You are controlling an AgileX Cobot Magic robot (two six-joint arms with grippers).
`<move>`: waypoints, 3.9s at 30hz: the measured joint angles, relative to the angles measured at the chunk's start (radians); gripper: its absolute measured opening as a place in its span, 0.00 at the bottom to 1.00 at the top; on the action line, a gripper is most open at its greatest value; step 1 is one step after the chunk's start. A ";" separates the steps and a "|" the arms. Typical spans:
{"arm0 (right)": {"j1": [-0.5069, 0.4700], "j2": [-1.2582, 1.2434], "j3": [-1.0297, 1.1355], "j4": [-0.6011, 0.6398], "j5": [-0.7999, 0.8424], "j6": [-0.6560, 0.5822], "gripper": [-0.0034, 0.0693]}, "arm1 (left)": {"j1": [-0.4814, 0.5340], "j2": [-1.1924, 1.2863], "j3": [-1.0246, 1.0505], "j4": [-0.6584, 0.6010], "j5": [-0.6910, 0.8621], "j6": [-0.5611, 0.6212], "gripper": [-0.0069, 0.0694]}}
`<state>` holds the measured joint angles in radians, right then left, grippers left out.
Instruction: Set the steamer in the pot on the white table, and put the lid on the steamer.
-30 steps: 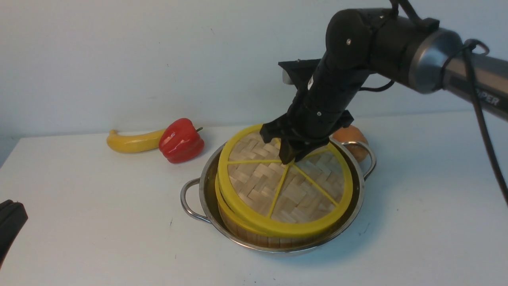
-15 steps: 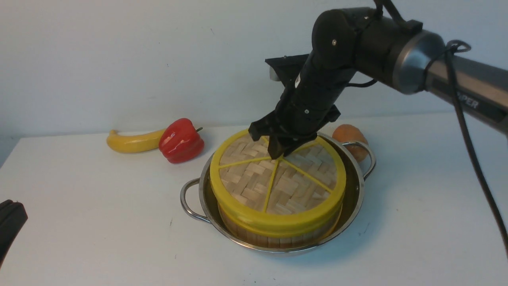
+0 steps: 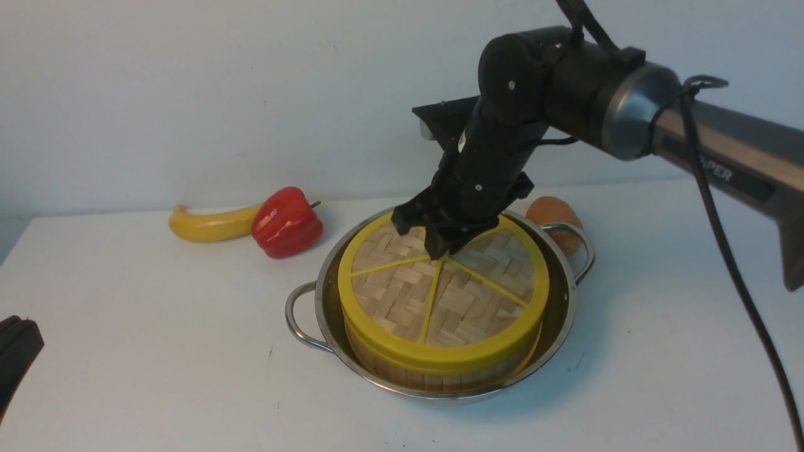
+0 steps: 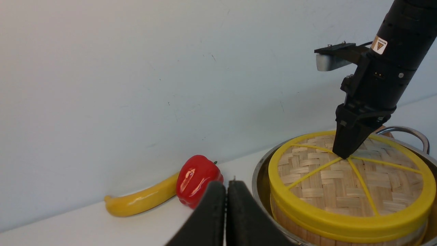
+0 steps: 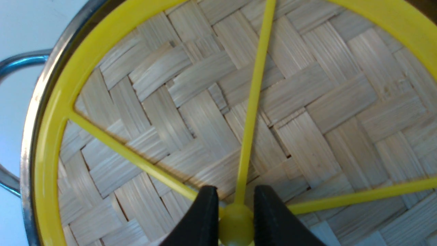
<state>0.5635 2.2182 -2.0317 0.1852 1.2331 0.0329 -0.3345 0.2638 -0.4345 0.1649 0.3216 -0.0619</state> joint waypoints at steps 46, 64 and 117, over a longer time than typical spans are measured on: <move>0.000 -0.211 -0.006 -0.158 0.002 0.009 0.36 | 0.000 0.000 0.000 0.000 0.000 0.000 0.09; 0.000 -1.030 0.413 -0.300 -0.034 -0.007 0.04 | 0.000 0.000 0.000 0.000 0.000 0.000 0.09; -0.538 -1.988 1.957 -0.579 -1.101 0.310 0.17 | 0.000 0.000 0.000 0.000 0.009 0.001 0.16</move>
<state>0.0260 0.2302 -0.0749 -0.3942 0.1324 0.3431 -0.3345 0.2638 -0.4345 0.1649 0.3304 -0.0609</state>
